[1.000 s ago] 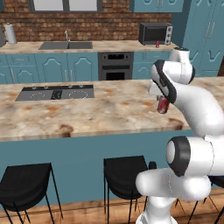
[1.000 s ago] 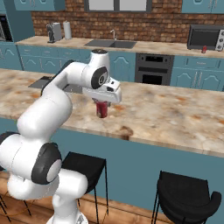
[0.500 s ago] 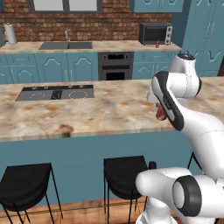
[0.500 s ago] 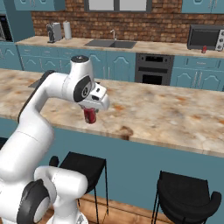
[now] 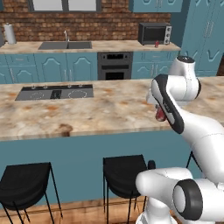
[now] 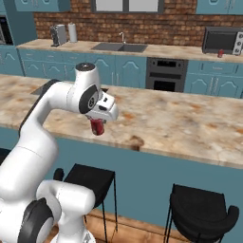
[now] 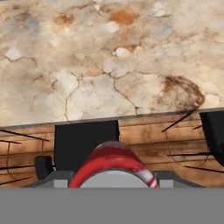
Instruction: Four empty soda cans are scattered around the kitchen. Gather all the cans and cluster them next to the stove for recycling.
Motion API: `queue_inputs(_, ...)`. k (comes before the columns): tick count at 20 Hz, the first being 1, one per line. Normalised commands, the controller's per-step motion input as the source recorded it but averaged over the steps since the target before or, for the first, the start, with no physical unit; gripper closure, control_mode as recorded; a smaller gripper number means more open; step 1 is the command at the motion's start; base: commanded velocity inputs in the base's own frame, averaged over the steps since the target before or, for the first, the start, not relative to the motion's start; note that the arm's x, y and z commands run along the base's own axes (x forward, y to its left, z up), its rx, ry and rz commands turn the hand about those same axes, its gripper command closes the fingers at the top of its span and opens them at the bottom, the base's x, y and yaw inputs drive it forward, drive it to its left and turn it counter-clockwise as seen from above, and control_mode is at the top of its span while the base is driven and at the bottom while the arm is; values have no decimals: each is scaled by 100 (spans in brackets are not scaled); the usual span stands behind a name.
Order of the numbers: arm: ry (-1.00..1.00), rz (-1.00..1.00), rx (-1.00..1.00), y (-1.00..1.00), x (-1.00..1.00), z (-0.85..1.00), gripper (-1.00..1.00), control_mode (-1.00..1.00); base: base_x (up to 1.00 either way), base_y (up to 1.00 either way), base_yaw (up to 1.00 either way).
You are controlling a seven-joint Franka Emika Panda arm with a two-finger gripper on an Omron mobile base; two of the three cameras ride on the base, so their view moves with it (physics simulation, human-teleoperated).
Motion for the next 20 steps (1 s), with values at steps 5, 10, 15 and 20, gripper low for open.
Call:
queue_inputs(5, 0, 0, 0, 0, 0, 0, 100, 100, -100, -79, -9)
queue_inputs(10, 0, 0, 0, 0, 0, 0, 100, 100, -100, -89, -14)
queue_inputs(15, 0, 0, 0, 0, 0, 0, 100, 100, -97, -99, -19)
queue_inputs(20, 0, 0, 0, 0, 0, 0, 100, 100, -14, -100, -6)
